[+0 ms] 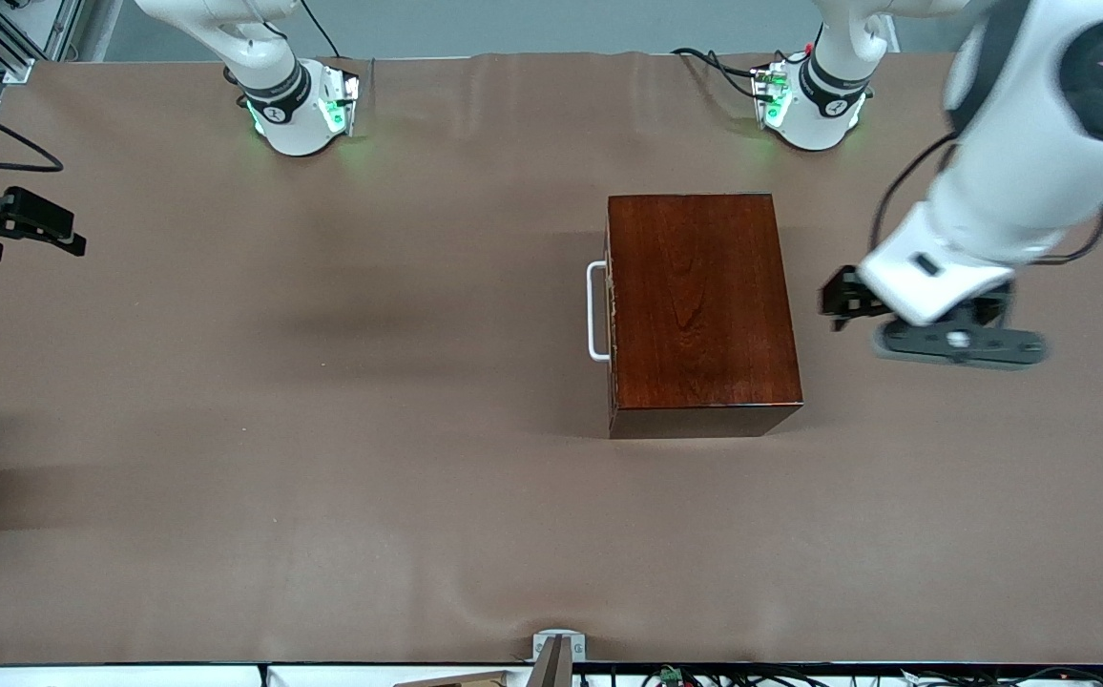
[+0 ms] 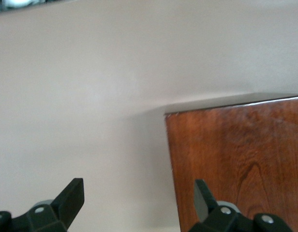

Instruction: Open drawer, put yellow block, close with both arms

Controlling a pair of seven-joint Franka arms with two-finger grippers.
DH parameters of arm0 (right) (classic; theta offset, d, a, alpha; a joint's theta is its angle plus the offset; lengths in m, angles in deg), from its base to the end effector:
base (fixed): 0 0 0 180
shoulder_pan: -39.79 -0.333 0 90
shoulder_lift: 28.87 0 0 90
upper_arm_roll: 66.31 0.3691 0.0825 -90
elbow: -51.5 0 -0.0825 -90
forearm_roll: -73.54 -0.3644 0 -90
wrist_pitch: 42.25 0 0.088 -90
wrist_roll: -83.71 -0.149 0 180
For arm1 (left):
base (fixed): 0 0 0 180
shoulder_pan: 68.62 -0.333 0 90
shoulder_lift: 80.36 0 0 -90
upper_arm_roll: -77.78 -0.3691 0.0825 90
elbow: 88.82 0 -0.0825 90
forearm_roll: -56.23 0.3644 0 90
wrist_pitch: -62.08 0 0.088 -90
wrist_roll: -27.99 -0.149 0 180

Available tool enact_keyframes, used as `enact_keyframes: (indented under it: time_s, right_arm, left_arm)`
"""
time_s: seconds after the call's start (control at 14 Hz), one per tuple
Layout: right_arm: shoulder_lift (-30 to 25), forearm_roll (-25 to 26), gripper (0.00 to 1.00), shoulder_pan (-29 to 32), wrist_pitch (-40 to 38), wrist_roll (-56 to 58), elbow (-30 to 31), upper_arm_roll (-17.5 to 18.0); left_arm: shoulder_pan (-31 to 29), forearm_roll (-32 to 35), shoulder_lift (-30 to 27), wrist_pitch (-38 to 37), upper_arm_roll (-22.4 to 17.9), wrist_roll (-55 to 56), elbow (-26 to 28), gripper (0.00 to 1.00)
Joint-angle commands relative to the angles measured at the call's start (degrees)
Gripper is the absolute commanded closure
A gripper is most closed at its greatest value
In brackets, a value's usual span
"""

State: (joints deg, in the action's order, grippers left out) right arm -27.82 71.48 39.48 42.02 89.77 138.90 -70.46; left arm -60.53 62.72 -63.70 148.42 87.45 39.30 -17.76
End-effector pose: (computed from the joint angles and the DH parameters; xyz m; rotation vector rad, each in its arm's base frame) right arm 0.5274 -0.0293 0.6380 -3.0983 -0.0635 0.1080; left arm 0.6095 -0.1582 0.6111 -3.0698 0.1536 0.0055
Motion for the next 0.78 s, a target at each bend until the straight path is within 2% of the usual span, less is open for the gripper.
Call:
enact_keyframes:
  time_s: [0.0, 0.28, 0.5, 0.71]
  right_arm:
    - [0.2, 0.7, 0.0, 0.8, -0.1, 0.1, -0.8, 0.5]
    - [0.1, 0.4, 0.0, 0.7, 0.3, -5.3, -0.7, 0.5]
    - [0.1, 0.0, 0.0, 0.8, 0.4, -5.4, -0.7, 0.6]
    - [0.1, 0.0, 0.0, 0.8, 0.0, -4.8, -0.8, 0.5]
  left_arm:
    - [0.0, -6.4, -4.5, -2.0, -5.8, 0.6, 5.0, 0.0]
    - [-2.9, -6.7, -5.6, -1.9, -6.3, -5.3, 6.9, 0.0]
    - [-4.2, -7.4, -7.0, -1.6, -6.3, -6.6, 9.0, 0.0]
    - [-4.2, -7.4, -12.9, 1.8, -6.3, -6.6, 17.3, 0.0]
